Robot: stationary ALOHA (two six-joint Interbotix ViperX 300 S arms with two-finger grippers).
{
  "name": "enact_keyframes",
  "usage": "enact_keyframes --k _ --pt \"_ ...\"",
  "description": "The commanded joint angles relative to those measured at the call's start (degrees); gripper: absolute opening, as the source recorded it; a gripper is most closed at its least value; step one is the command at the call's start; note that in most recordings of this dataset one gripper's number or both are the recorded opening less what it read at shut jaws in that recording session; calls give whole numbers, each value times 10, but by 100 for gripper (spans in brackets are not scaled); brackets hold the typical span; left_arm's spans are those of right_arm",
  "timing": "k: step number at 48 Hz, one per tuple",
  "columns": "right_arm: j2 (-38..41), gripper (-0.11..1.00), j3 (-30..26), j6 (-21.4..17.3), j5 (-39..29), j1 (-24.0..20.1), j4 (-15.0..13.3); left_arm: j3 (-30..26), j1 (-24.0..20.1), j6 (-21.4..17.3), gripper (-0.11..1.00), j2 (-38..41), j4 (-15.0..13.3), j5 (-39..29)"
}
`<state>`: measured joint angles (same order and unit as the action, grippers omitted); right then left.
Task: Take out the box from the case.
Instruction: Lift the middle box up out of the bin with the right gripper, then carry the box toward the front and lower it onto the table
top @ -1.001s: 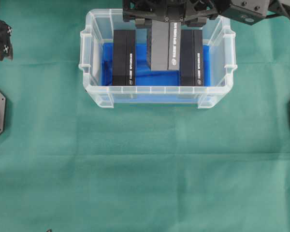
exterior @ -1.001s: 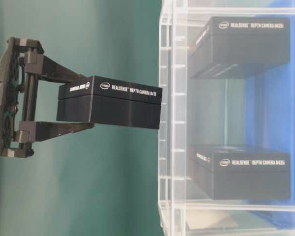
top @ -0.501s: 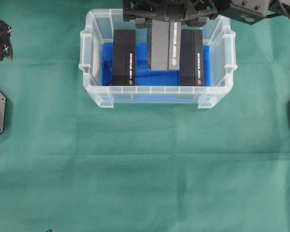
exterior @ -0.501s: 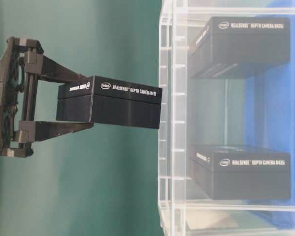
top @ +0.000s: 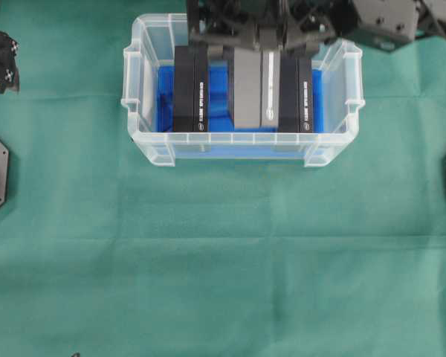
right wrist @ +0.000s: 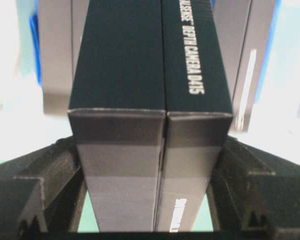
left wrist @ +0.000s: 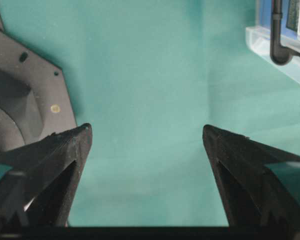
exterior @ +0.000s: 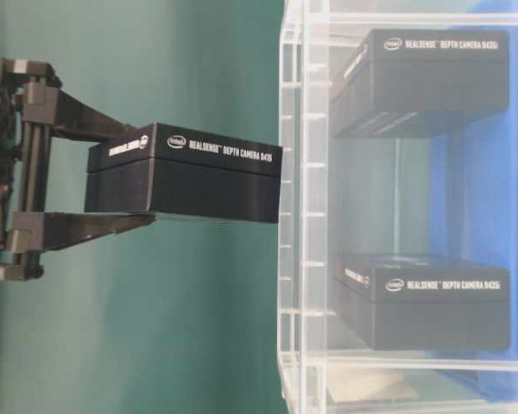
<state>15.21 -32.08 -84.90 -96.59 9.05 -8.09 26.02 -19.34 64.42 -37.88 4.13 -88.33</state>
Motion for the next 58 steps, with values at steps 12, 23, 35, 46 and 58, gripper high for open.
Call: enact_keyframes --k 12,23,35,46,58 --pt "-33 67 -17 -51 -16 -62 -11 -6 -2 -3 91 -2 1 -2" --pt "-33 67 -17 -83 -25 -105 -17 -6 -2 -2 91 -2 1 -4" --pt "-32 67 -17 -133 -34 -158 -18 -6 -2 1 91 -2 1 -5" --pt "-29 67 -17 -193 -40 -214 -23 -6 -2 0 91 -3 -5 -9" --pt "-25 67 -17 -257 -41 -268 -32 -6 -2 -1 91 -4 -6 -25"
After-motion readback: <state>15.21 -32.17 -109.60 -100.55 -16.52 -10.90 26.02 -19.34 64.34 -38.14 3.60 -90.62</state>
